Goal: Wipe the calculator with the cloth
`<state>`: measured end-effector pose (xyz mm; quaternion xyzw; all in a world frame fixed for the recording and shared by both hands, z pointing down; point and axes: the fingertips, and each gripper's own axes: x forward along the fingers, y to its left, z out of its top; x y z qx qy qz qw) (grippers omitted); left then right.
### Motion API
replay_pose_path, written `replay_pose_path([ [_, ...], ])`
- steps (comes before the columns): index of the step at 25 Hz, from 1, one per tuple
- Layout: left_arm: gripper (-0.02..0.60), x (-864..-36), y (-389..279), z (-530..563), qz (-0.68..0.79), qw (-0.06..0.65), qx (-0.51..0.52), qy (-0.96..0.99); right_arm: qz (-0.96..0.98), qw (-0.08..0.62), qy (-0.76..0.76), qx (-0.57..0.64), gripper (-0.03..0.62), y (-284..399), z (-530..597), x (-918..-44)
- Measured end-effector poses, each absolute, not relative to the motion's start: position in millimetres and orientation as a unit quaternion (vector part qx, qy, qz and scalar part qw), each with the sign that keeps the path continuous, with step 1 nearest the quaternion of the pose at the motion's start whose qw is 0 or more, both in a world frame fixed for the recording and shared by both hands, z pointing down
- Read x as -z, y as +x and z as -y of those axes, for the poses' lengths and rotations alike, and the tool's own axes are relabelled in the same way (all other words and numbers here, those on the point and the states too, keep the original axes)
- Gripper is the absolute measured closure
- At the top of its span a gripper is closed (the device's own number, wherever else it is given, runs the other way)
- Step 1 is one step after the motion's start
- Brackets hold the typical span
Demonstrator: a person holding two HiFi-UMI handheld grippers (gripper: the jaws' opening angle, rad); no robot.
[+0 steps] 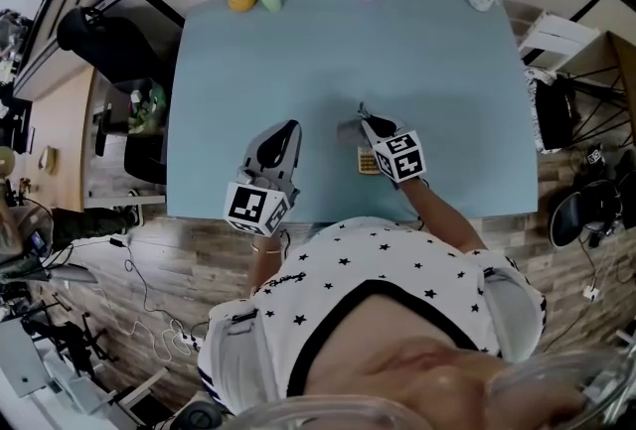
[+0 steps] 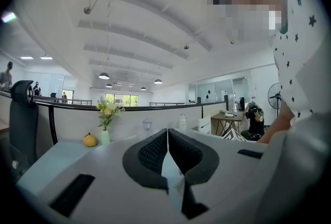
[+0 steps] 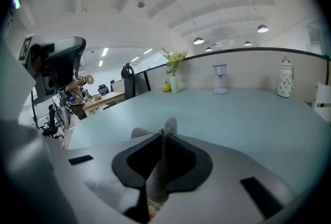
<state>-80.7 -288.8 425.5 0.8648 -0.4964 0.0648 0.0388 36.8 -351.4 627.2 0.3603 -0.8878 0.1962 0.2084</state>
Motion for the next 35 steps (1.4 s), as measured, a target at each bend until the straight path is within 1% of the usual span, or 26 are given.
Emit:
replay_pose_path([
  [4,0.551,-424.7,-86.2,288.7,0.499,0.041,-0.065,0.863,0.883,0.238,0.359,-0.188,0.562,30.0,354.0,-640.3],
  [11,0.551,-427.8,-86.0,283.4,0.502,0.044,-0.068,0.861,0.875,0.256,0.363,-0.193,0.562,41.2,355.3,-655.6],
  [27,0.551,-430.4,-72.3,277.2,0.484,0.045,-0.066,0.871,0.841,0.249,0.431,-0.212,0.562,105.1,360.7,-663.8],
  [32,0.551,-430.9,-65.9,276.4,0.478,0.046,-0.066,0.875,0.836,0.253,0.435,-0.216,0.562,112.8,355.9,-668.4],
  [35,0.551,-430.7,-63.7,273.9,0.477,0.045,-0.066,0.875,0.838,0.244,0.437,-0.216,0.562,113.3,355.8,-663.4],
])
